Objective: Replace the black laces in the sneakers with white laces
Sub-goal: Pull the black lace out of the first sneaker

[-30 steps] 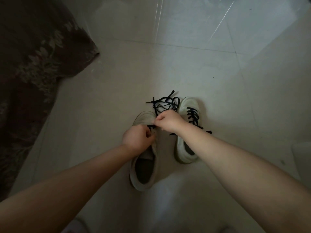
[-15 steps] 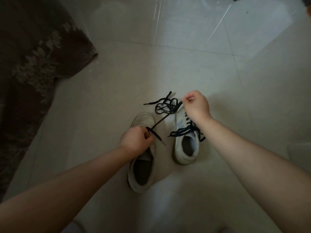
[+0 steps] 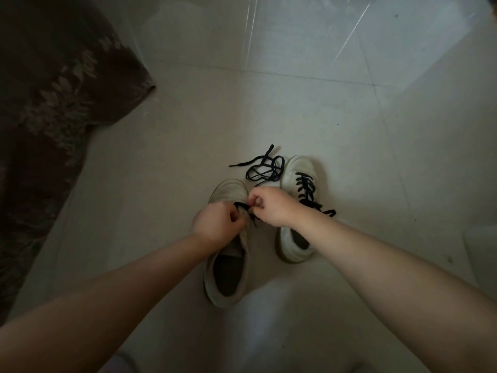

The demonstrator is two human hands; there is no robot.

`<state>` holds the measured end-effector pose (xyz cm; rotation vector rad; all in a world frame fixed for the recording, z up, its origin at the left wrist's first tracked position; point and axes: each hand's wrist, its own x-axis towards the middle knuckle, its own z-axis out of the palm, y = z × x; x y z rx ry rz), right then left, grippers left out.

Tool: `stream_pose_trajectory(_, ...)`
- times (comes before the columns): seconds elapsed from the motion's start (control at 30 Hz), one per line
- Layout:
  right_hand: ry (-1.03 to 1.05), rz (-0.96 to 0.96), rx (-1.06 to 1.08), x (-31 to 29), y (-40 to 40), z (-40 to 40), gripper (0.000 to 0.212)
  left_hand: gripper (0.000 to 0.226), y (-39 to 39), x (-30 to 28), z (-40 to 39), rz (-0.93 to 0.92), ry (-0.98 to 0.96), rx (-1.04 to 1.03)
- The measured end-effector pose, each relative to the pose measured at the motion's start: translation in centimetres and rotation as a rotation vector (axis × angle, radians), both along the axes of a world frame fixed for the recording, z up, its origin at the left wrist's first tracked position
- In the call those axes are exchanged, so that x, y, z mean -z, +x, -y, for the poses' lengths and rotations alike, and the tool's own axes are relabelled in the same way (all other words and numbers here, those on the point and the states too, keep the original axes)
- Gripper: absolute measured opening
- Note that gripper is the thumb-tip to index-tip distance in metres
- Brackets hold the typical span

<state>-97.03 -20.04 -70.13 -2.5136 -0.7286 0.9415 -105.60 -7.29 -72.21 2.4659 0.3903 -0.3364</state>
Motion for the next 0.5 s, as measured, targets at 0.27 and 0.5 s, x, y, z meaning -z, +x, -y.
stream_pose_trajectory(0.27, 0.021, 0.271, 0.003, -1.5, 1.8, 1.1, 0.009, 0.040, -0.1, 0.2, 0.3, 0.023, -0.026, 0.022)
stream_pose_trajectory(0.5, 0.150, 0.034, 0.433, -1.8, 4.8, 3.2, 0.025, 0.038, -0.2, 0.0, 0.2, 0.009, -0.001, 0.009)
